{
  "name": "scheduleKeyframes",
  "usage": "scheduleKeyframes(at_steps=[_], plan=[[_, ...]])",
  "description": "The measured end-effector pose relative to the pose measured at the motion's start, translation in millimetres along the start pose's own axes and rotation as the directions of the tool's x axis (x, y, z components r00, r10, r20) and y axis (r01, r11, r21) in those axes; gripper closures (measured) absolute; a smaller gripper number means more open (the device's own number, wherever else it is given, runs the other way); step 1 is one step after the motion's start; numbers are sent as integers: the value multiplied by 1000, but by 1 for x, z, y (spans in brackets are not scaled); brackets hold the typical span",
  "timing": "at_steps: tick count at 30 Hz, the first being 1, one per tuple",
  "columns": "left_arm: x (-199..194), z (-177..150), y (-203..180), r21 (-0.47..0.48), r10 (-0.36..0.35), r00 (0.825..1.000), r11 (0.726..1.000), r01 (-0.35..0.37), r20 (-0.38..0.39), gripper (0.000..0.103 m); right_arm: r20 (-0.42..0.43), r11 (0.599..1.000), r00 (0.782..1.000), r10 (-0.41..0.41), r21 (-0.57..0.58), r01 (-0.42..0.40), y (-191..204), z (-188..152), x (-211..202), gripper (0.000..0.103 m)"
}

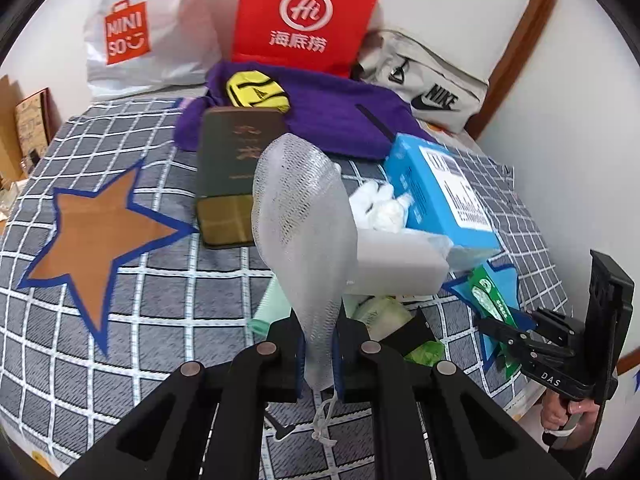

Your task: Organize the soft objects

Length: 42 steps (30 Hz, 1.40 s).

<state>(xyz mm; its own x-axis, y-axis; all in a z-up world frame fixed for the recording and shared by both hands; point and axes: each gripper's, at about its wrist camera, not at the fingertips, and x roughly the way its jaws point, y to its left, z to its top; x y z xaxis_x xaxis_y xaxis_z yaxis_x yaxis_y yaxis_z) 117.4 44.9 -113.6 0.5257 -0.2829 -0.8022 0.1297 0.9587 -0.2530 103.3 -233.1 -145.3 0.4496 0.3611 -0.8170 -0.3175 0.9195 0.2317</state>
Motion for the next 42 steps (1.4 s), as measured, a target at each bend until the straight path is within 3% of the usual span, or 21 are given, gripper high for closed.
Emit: scheduleKeyframes(at_steps=[19,30,42], plan=[[-29,29,-4,-8,43,996,999,-42,75,92,130,1000,991,21,-25,-18,19,48,-49,71],[-29,58,-7,-18,48,995,999,-47,88,92,157,1000,988,3,17,-6,9,84,-48,71],[-18,88,-8,-22,77,993,997,-75,85,92,177,1000,984,-4,-22,8,11,130,-39,71]])
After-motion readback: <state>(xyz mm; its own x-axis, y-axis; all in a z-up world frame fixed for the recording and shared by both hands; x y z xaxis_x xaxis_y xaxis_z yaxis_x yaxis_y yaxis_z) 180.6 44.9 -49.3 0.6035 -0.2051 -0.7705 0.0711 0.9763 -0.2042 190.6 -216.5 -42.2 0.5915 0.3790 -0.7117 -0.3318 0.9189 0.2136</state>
